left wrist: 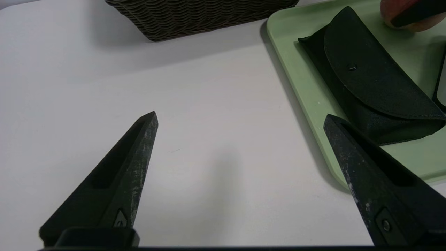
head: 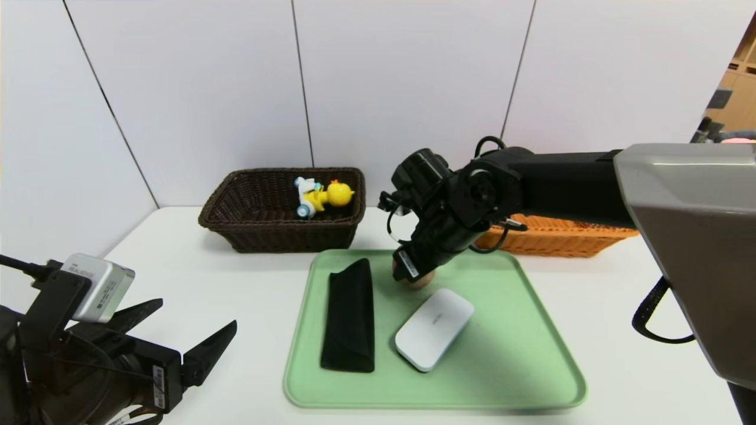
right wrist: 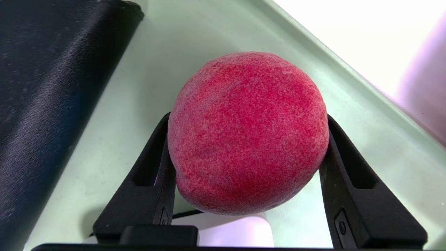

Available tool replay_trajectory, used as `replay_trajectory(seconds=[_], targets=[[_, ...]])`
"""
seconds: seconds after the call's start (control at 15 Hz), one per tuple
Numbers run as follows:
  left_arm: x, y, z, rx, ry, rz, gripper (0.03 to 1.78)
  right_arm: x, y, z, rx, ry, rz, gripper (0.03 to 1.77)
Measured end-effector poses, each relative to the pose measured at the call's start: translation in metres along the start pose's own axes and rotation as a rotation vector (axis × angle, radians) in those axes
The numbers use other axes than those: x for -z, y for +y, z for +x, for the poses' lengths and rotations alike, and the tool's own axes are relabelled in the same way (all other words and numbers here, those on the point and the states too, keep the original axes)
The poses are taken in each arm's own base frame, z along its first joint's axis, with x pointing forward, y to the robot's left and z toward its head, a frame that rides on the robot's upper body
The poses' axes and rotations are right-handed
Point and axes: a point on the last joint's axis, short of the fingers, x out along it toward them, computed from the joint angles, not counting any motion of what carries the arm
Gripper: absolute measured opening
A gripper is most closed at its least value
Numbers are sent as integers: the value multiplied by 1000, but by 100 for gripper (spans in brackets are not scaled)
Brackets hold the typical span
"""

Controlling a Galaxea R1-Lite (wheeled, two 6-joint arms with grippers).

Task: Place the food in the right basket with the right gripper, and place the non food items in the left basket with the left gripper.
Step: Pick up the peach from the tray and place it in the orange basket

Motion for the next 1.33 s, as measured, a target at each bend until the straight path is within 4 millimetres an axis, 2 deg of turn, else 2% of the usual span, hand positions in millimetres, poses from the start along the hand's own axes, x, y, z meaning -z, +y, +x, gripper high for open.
replay_trajectory(seconds=[0.27,0.53,0.87,1.07,1.33], targets=[[-1,0,0,0,-3,-2,169,-5,4,-28,-6,-59,-16,112],[-1,0,0,1,-3,-3,169,-6,13,-78,-20,-142,-42,112],[-1,0,1,1,-1,-2,169,-2,12,-143,26,-269,-92,111],[-1,0,1,1,0,-1,169,3,2,-173,72,-323,-100,111],[0,0,0,1,2,-2,169,7,-31,-190,152,-354,-57,111]])
